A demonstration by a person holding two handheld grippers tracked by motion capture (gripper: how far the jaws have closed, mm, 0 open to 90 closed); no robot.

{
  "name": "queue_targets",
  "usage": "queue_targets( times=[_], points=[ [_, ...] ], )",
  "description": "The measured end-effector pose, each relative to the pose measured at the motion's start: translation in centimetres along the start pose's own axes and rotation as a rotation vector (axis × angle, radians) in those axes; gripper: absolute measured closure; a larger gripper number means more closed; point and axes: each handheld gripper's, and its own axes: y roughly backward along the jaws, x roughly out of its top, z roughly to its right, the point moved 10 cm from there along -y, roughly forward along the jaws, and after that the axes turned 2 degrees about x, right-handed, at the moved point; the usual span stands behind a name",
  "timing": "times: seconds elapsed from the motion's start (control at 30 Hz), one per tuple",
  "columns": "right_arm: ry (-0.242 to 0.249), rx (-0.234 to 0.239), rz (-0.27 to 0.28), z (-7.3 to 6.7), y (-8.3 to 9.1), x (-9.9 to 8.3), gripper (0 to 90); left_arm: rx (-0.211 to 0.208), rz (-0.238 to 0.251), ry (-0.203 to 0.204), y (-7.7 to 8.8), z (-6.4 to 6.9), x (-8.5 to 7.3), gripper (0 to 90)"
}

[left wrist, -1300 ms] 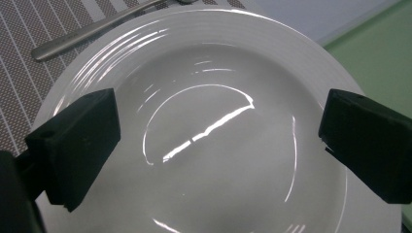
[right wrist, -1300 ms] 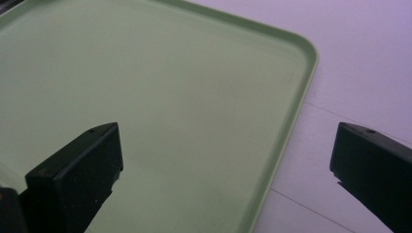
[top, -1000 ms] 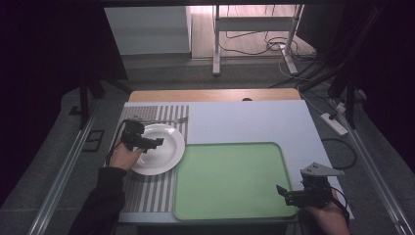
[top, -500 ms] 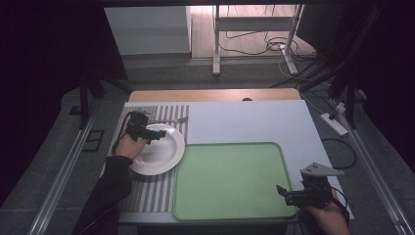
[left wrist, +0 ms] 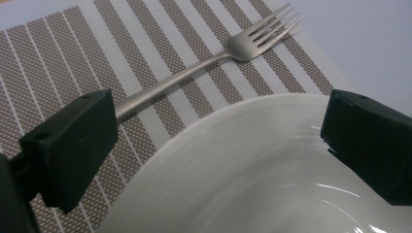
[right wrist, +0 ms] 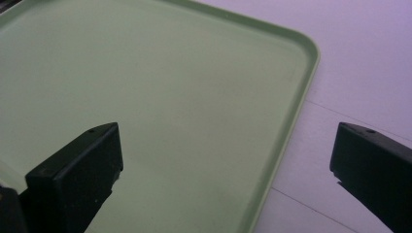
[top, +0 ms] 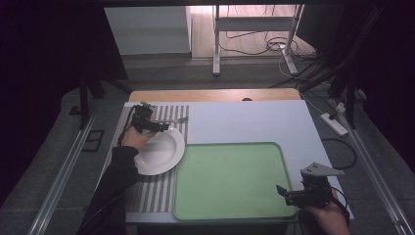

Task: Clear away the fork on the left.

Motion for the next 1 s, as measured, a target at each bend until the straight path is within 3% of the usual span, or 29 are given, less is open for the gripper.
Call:
queue_targets(
  times=[0.17, 0.27, 0.5, 0.6, 0.63, 1.0],
  points=[
    [-0.002, -0.001, -0.001, 0.0, 0.0, 0.0, 0.0, 0.004, -0.005, -0.009, -0.1, -0.5, 0.4, 13.5],
    [-0.001, 0.000, -0.001, 0.0, 0.0, 0.0, 0.0, 0.011, -0.005, -0.004, 0.0, -0.9, 0.6, 25.6],
    [-0.002, -0.001, -0.002, 0.0, 0.0, 0.0, 0.0, 0.010, -0.029, 0.009, 0.1, -2.1, 0.8, 59.7],
    [-0.003, -0.001, -0.003, 0.0, 0.0, 0.0, 0.0, 0.025, -0.054, -0.001, -0.1, -2.8, 0.7, 77.0],
    [-0.005, 0.000, -0.006, 0.0, 0.0, 0.0, 0.0, 0.028, -0.061, 0.001, -0.2, -2.9, 0.7, 87.7],
    [-0.013, 0.003, -0.005, 0.1, 0.0, -0.1, 0.0, 0.092, -0.171, 0.028, -2.2, -6.4, 0.7, 89.2]
  ],
)
